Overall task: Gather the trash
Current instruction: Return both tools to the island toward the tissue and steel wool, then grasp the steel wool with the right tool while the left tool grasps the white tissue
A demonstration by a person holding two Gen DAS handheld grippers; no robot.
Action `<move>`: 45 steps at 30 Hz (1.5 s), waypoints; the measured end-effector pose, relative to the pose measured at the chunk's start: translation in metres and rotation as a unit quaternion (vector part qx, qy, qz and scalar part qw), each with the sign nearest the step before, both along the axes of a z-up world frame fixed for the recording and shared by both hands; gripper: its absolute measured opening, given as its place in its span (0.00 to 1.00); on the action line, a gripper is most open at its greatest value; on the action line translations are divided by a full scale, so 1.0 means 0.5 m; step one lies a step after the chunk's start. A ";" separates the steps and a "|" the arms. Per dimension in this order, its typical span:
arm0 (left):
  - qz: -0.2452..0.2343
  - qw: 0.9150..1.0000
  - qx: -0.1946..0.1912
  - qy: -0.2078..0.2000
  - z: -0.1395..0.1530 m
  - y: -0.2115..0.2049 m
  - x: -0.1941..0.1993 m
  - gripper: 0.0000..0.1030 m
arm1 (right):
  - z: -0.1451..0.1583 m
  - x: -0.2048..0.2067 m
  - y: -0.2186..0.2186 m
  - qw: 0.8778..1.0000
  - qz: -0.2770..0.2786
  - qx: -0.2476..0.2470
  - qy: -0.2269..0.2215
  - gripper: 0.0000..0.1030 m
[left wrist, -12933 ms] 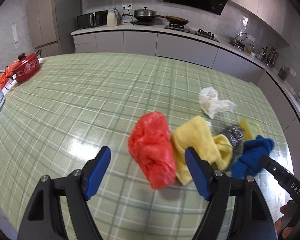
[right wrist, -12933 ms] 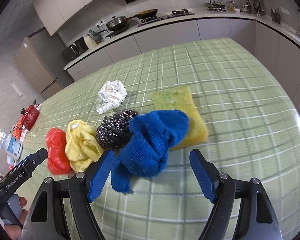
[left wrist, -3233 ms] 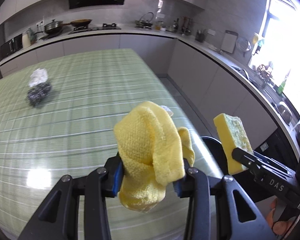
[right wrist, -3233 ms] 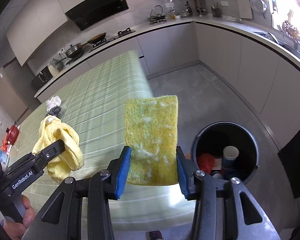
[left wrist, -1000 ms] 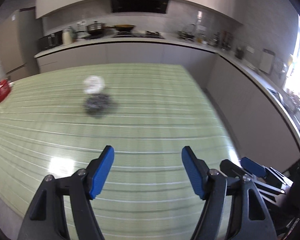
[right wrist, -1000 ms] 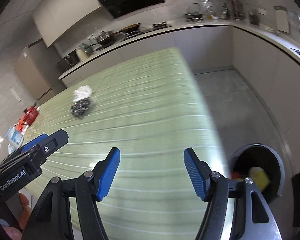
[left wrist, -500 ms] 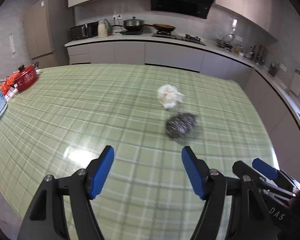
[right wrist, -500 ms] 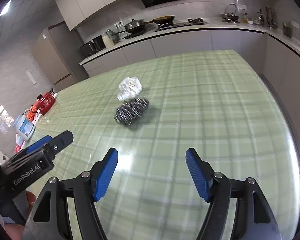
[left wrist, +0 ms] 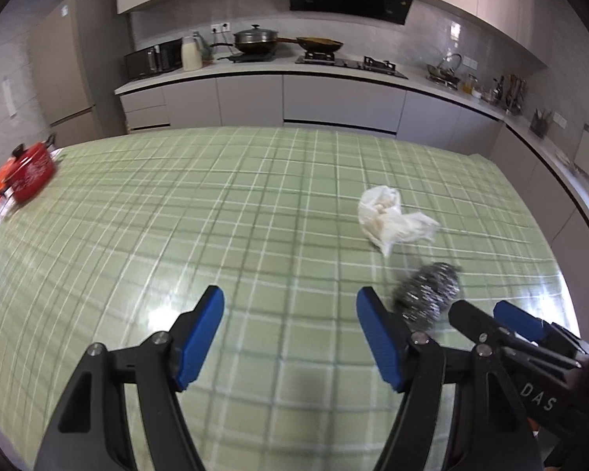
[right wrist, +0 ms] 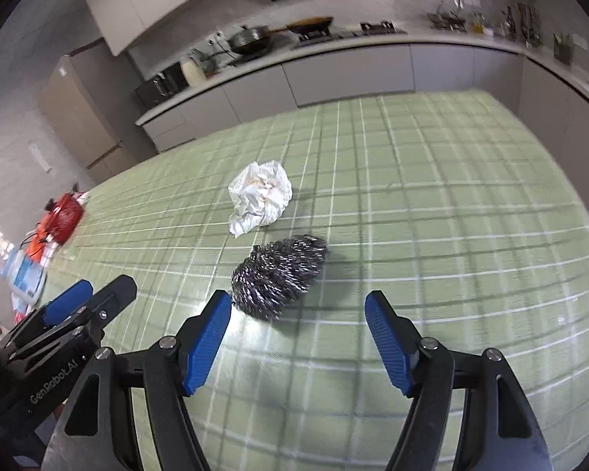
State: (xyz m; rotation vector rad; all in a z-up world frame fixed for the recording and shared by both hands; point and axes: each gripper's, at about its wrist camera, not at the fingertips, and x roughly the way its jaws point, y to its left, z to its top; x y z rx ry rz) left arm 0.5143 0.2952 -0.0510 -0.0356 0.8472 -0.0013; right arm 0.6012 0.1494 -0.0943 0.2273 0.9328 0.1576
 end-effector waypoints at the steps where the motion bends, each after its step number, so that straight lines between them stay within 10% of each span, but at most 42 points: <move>1: -0.007 1.000 -0.001 0.003 -0.004 0.006 0.013 0.69 | -0.006 0.010 0.009 1.000 -0.007 -0.003 0.003 0.71; 14: -0.046 0.999 -0.002 0.025 -0.038 0.009 0.075 0.69 | -0.065 0.088 0.056 0.999 -0.040 -0.025 0.028 0.70; 23: -0.051 0.998 0.004 0.027 -0.040 -0.024 0.068 0.69 | -0.068 0.081 0.045 1.000 -0.011 -0.025 0.015 0.45; 45: -0.095 0.995 0.008 0.017 -0.032 -0.172 0.115 0.70 | -0.018 0.049 -0.117 0.996 -0.079 -0.036 -0.026 0.45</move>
